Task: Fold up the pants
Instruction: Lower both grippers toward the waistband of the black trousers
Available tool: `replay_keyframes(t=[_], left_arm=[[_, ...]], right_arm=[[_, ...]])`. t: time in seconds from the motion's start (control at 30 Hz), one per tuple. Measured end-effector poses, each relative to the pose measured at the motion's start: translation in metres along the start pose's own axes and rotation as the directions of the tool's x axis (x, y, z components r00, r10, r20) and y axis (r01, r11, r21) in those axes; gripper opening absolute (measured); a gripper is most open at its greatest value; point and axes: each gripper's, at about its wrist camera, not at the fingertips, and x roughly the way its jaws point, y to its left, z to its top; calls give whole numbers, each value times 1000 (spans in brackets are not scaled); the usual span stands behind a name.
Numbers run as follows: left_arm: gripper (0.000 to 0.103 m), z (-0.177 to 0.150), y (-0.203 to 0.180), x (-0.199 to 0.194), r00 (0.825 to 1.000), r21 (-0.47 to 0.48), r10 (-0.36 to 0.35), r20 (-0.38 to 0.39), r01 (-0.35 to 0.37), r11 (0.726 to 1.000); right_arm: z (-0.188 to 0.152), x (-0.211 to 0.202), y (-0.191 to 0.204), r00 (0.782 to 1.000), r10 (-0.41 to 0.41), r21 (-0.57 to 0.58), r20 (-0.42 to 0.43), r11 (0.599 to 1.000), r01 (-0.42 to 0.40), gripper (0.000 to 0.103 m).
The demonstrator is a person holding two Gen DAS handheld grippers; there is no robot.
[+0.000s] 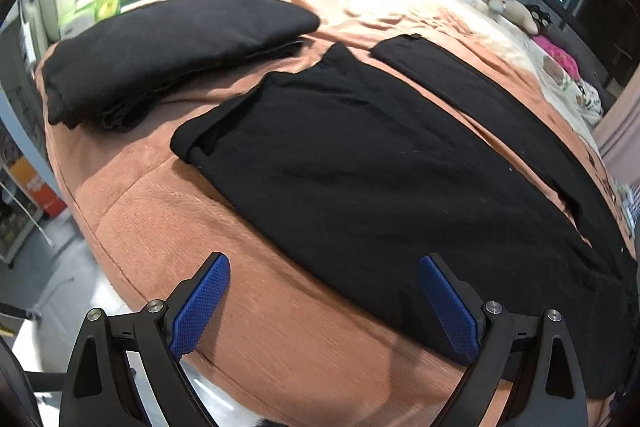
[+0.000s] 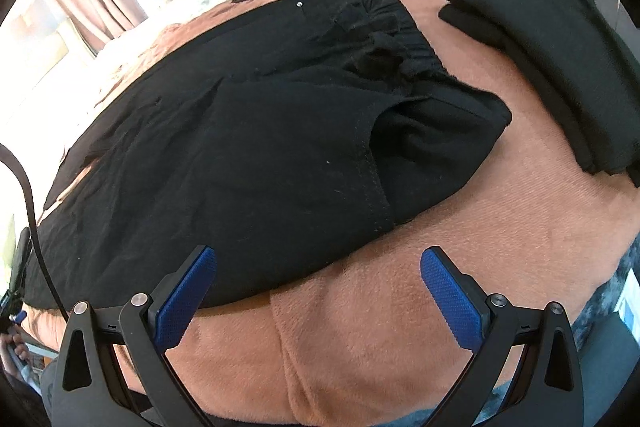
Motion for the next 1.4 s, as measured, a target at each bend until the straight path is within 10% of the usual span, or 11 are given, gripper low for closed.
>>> replay_keyframes(t=[0.4,0.73,1.4], left_arm=[[91,19,10,20,1000,5,6,21,-6,1000],[62,28,22,17,1000,-43,-11,18,12,999],[62,16,26,8,998,-57,-67,2,67,996]], right_arm=[[4,20,-7,999,-45,20,10,999,45,94],[4,12,-2,995,-90,-4,42,996,91,44],[-1,9,-21,999,41,77,25,996,-42,56]])
